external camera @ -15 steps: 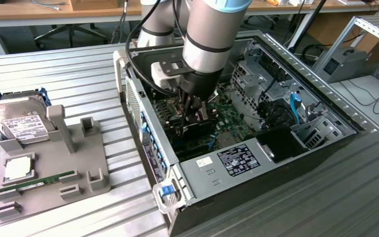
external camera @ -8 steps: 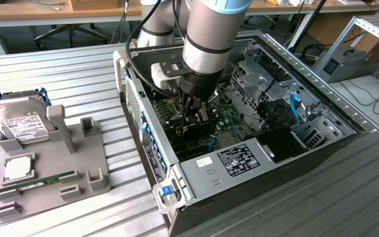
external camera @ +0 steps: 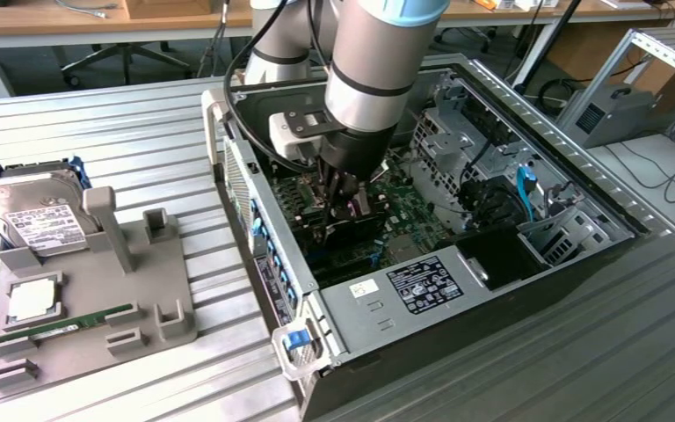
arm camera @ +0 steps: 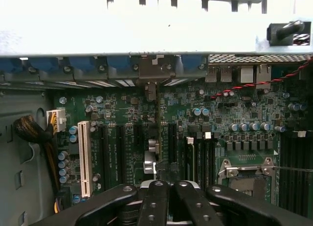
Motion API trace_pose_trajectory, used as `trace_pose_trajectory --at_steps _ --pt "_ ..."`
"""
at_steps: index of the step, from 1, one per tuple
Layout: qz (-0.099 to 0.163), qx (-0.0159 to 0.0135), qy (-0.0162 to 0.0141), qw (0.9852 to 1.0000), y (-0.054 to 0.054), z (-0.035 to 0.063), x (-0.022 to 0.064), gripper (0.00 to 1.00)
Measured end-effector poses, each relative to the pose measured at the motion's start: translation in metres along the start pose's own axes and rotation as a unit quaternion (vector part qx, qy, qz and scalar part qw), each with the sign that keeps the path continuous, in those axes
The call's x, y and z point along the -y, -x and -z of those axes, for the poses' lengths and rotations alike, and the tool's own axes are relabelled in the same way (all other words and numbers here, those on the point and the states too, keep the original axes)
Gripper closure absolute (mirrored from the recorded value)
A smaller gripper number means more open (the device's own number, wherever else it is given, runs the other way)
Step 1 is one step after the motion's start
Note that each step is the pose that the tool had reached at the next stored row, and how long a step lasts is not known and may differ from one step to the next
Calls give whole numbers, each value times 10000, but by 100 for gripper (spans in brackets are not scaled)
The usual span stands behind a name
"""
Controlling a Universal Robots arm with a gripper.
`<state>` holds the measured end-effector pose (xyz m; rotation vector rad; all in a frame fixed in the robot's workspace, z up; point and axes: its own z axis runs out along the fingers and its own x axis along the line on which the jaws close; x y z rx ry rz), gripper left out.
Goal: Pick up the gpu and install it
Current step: 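Press down on the gpu until it lock into place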
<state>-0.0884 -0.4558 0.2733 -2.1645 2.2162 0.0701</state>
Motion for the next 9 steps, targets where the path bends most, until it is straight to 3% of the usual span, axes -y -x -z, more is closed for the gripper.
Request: trace_pose_trajectory --at_steps 9 --pt "0 10 0 10000 0 -5 -8 89"
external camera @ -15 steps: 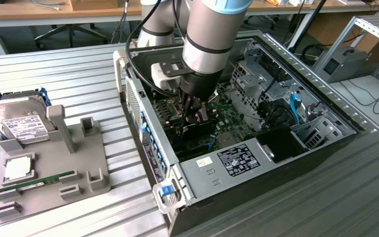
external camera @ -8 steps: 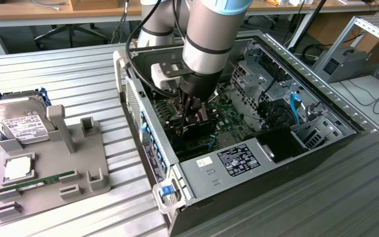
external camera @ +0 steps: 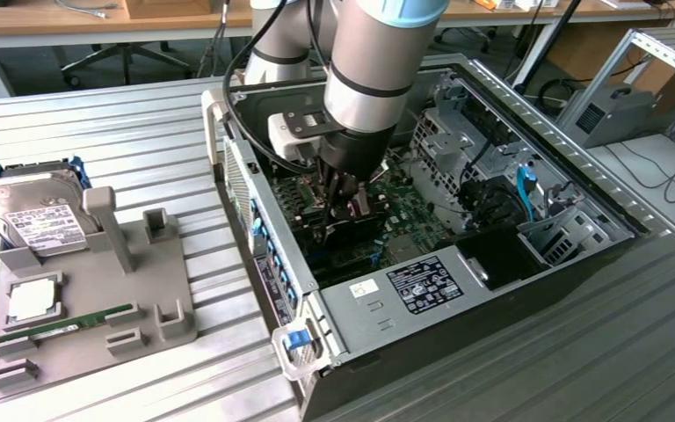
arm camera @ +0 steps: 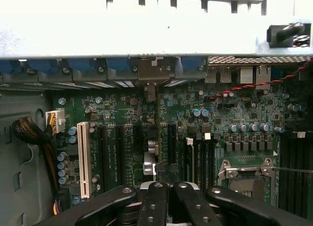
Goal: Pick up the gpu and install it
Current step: 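Press down on the gpu until it lock into place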
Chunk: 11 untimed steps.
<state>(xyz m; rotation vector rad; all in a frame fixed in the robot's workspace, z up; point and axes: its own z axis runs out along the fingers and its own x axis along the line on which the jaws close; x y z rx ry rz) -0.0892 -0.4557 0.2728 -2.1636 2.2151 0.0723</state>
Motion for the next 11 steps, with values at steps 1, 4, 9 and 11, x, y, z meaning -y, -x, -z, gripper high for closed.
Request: trace_pose_trajectory --at_steps 1,4,9,11 --pt "0 0 0 10000 0 0 0 89" --pt "0 2 0 10000 0 -1 -2 89" --pt "0 4 0 10000 0 -2 -4 89" --pt "0 4 0 10000 0 -2 -4 89"
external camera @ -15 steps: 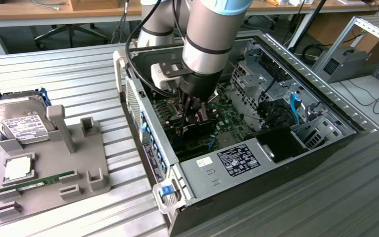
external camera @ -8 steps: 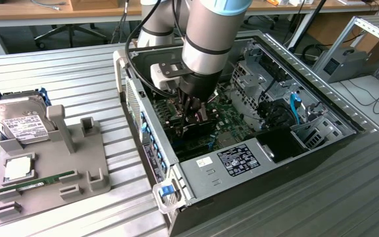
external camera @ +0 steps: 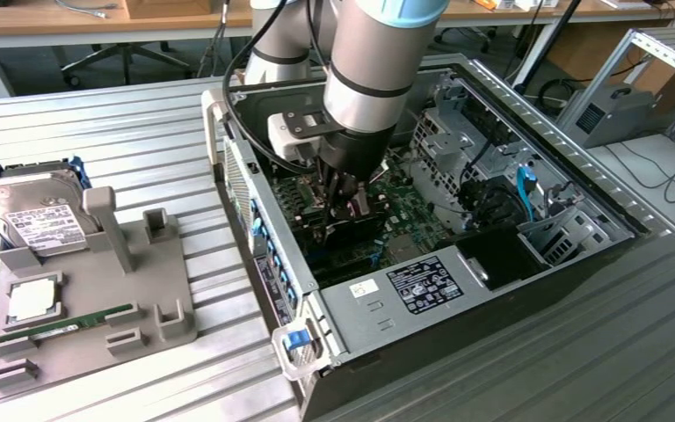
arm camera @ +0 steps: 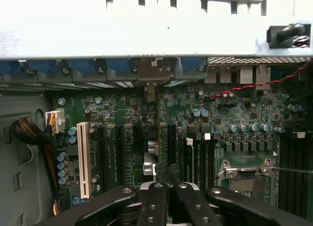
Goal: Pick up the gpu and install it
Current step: 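Press down on the gpu until it lock into place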
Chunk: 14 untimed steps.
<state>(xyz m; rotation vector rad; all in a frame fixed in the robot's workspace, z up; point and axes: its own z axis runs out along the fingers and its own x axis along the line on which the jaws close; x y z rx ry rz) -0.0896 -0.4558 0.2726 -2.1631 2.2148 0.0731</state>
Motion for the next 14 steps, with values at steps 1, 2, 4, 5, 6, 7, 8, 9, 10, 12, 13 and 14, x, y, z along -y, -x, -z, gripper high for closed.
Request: trace_pose_trajectory --at_steps 1,2,4,5,6,7,8,9,10,12,13,14 --pt "0 0 0 10000 0 0 0 89" --pt "0 0 0 10000 0 0 0 89" --pt "0 3 -1 10000 1 8 0 89" --pt "0 3 -1 10000 2 17 0 89" --pt "0 2 -1 10000 2 28 0 89" --pt "0 1 -1 10000 3 39 0 89" --pt "0 1 0 10000 3 48 0 89" --pt "0 1 -1 10000 4 57 0 89" --pt "0 0 0 10000 5 71 0 89" --pt "0 0 0 10000 6 95 3 89" --pt "0 0 0 10000 7 102 8 89" --pt "0 0 0 10000 7 109 13 89"
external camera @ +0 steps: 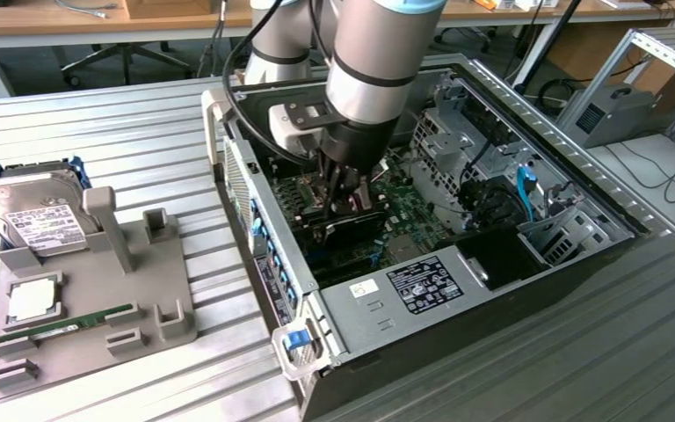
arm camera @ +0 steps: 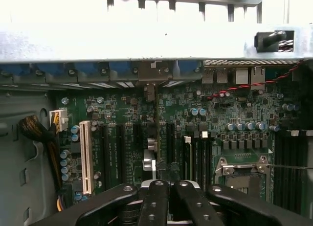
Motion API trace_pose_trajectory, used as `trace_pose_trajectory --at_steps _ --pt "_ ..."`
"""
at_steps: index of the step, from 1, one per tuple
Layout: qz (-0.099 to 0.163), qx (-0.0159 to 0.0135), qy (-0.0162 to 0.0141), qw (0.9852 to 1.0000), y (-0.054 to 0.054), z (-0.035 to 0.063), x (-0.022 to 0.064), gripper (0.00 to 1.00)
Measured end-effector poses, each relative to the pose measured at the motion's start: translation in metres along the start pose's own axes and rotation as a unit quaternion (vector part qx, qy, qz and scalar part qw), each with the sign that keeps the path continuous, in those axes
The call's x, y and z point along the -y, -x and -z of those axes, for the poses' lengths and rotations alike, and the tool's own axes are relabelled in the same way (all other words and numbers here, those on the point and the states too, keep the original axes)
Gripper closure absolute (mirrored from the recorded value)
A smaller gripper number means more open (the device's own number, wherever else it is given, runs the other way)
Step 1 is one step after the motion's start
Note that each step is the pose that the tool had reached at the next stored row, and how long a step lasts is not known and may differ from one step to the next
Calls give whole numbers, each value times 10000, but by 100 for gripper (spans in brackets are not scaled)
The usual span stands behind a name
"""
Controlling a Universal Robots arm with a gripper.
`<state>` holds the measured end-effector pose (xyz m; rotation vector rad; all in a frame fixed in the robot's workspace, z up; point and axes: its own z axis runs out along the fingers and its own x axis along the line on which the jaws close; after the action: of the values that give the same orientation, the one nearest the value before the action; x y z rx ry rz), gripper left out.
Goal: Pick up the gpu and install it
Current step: 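Press down on the gpu until it lock into place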
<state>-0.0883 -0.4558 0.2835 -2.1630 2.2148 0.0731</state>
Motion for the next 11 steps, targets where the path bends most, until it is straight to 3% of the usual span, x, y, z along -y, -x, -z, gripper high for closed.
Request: trace_pose_trajectory --at_steps 11 --pt "0 0 0 10000 8 80 111 89"
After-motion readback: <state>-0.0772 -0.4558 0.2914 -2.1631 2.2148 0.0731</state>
